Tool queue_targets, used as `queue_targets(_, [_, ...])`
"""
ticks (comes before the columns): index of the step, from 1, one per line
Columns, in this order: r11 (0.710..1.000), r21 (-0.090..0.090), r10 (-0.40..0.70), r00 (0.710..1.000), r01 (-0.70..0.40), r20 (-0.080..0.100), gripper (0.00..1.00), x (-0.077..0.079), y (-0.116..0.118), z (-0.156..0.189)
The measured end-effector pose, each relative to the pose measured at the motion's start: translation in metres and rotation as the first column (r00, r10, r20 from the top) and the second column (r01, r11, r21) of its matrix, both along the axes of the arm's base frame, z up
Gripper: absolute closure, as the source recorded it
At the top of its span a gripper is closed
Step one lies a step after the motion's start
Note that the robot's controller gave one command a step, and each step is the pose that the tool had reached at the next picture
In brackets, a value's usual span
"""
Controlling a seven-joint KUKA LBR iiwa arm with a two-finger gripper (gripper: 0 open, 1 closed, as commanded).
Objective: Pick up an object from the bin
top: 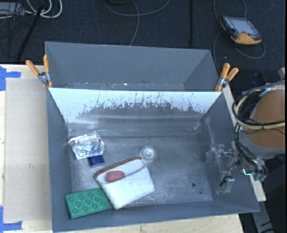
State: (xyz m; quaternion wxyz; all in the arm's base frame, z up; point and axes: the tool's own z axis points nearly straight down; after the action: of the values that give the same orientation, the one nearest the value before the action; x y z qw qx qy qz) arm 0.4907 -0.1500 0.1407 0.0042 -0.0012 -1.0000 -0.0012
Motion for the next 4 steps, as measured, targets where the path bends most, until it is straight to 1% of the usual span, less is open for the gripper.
queue_targets(1, [0.999, 0.002, 0.041, 0.999, -0.041, 0.003, 0.0, -0.005, 0.048, -0.072])
queue_targets(2, [0.997, -0.005, 0.074, 0.997, -0.074, 0.012, 0.0, 0.029, -0.007, -0.071])
queue_targets(3, [0.999, 0.001, 0.034, 0.999, -0.034, 0.004, 0.0, 0.001, 0.064, -0.064])
queue_targets(4, [0.996, 0.002, 0.087, 0.996, -0.087, 0.009, 0.0, -0.002, 0.178, -0.071])
